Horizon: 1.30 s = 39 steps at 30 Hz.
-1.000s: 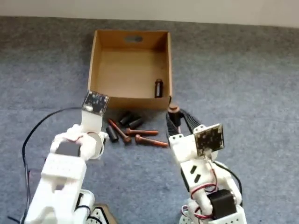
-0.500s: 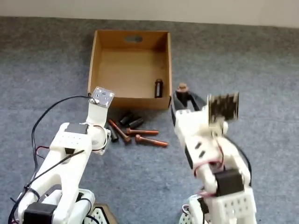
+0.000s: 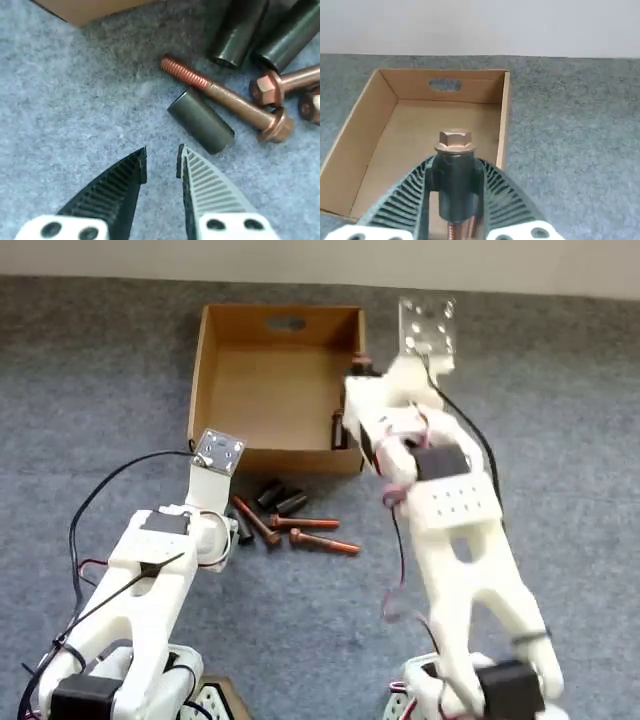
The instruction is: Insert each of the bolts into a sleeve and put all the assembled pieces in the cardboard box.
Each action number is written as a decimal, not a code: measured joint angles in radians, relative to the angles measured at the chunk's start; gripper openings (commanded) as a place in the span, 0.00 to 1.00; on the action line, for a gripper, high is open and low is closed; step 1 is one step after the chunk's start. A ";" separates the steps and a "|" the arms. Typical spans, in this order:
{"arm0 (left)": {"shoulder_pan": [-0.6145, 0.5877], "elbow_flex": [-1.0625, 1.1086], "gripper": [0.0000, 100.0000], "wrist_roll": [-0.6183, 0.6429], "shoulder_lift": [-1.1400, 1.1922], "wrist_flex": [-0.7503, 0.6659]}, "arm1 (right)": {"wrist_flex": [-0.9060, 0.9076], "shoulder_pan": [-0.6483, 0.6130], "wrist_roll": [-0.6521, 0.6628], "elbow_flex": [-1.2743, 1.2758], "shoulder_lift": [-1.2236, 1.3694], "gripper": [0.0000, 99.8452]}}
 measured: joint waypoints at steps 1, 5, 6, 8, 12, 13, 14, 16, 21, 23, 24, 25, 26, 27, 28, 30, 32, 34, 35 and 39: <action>0.000 0.000 0.12 0.000 0.000 0.000 | -0.002 0.000 0.000 -0.032 0.040 0.01; 0.000 0.000 0.12 0.000 0.000 0.000 | -0.003 -0.006 0.000 -0.146 0.192 0.01; 0.000 0.000 0.12 0.000 0.000 0.000 | -0.003 -0.012 0.000 -0.170 0.229 0.01; 0.000 0.000 0.12 0.000 0.000 0.000 | -0.003 -0.029 0.000 -0.210 0.293 0.01; 0.000 0.000 0.12 0.000 0.000 0.000 | -0.020 -0.055 0.000 -0.275 0.427 0.01; 0.000 0.000 0.12 0.000 0.000 0.000 | -0.034 -0.057 0.000 -0.292 0.462 0.01; 0.000 0.000 0.12 0.000 0.000 0.000 | -0.049 -0.057 0.000 -0.310 0.497 0.01; 0.000 0.000 0.12 0.000 0.000 0.000 | -0.078 -0.055 0.000 -0.350 0.569 0.01; 0.000 0.000 0.12 0.000 0.000 0.000 | -0.104 -0.060 -0.005 -0.462 0.721 0.01; 0.000 0.000 0.12 0.000 0.000 0.000 | -0.104 -0.069 -0.006 -0.500 0.778 0.01; 0.000 0.000 0.12 0.000 0.000 0.000 | -0.104 -0.074 -0.006 -0.516 0.807 0.01; 0.000 0.000 0.12 0.000 0.000 0.000 | -0.104 -0.078 -0.006 -0.528 0.836 0.01; 0.002 0.000 0.12 0.000 0.000 0.000 | -0.104 -0.083 -0.006 -0.540 0.858 0.01; 0.006 0.000 0.12 0.000 0.000 0.000 | -0.104 -0.086 -0.006 -0.546 0.879 0.01; 0.008 0.000 0.12 0.000 0.000 0.000 | -0.104 -0.087 -0.006 -0.548 0.895 0.01; 0.009 0.000 0.12 0.000 0.000 0.000 | -0.104 -0.087 -0.006 -0.548 0.908 0.01; 0.009 0.000 0.12 0.000 0.000 0.000 | -0.103 -0.087 -0.006 -0.548 0.914 0.01; 0.009 0.000 0.12 0.000 0.000 0.000 | -0.081 -0.087 -0.006 -0.548 0.914 0.01; 0.009 0.000 0.12 0.000 0.000 0.000 | -0.069 -0.087 -0.006 -0.548 0.914 0.01; 0.009 0.000 0.12 0.000 0.000 0.000 | -0.032 -0.087 -0.006 -0.548 0.916 0.01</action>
